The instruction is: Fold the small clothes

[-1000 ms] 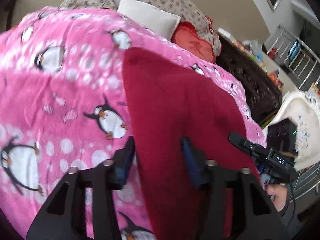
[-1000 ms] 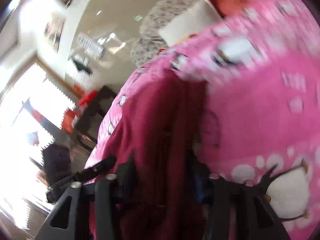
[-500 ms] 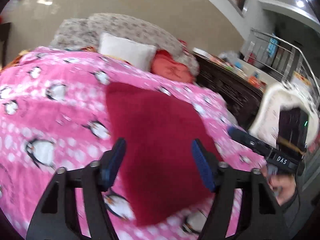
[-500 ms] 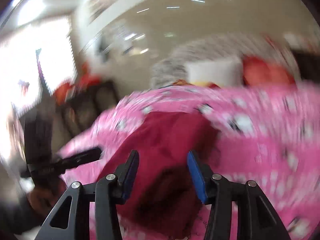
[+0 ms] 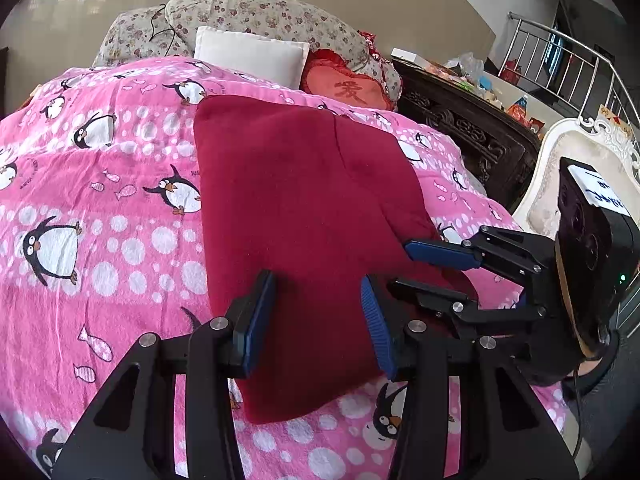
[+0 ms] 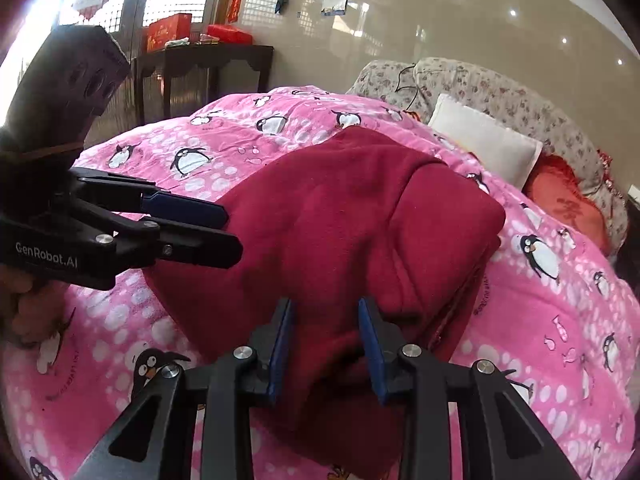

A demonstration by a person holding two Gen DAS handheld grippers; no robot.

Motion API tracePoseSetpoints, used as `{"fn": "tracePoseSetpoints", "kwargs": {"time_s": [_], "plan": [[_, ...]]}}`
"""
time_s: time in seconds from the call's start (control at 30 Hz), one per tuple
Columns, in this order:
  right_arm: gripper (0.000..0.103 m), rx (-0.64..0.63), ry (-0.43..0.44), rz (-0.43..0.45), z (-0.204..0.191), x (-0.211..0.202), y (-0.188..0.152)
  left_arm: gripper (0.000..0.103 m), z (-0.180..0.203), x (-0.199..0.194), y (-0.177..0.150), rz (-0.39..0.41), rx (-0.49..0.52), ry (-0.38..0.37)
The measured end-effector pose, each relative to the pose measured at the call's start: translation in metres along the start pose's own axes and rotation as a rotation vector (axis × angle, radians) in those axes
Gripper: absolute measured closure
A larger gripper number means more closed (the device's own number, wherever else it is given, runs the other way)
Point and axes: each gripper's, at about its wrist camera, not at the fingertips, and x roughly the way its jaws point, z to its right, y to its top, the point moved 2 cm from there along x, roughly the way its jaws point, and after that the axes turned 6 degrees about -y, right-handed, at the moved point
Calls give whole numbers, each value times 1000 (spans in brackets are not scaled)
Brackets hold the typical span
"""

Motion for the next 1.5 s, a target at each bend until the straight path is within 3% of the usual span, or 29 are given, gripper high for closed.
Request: {"fn": "tracePoseSetpoints", "kwargs": {"time_s": [0.13,0.33,0.47,0.57,0.77,0.83,0.93,1.07,1.2,1.27,1.37,1.5], "plan": [[70,130,29,-14,5,-20,2,53,5,1,0,0,21,12],[56,319,-135,16,5,-67,-27,24,19,5,-1,-17,86,9],[54,375,-280,21,7,-72,-37,20,23,8,-2,-29,111,12],[54,389,-403,-69,9,-56,-42,18,19,6,-1,-22,84,-26],[54,399,-404,-45,11,-60,-44,18,15,-2,1,-3,42,-61],[54,425,-399,-31,14,-64,-47,18,19,-15,-1,16,45,-11],[54,453,-378,-1,18,-71,-49,18,30,-40,-15,61,53,138],[54,430,-346,44,11,-79,-46,17,42,-57,-41,52,27,277],[54,401,-316,62,-3,-85,-47,5,55,-61,-62,20,32,397],[54,393,-317,62,-10,-87,-50,5,61,-64,-70,10,27,413],[54,379,-338,70,-16,-89,-52,5,67,-68,-77,-1,-14,360],[54,388,-346,72,-14,-90,-54,5,74,-71,-82,-25,-16,386]]}}
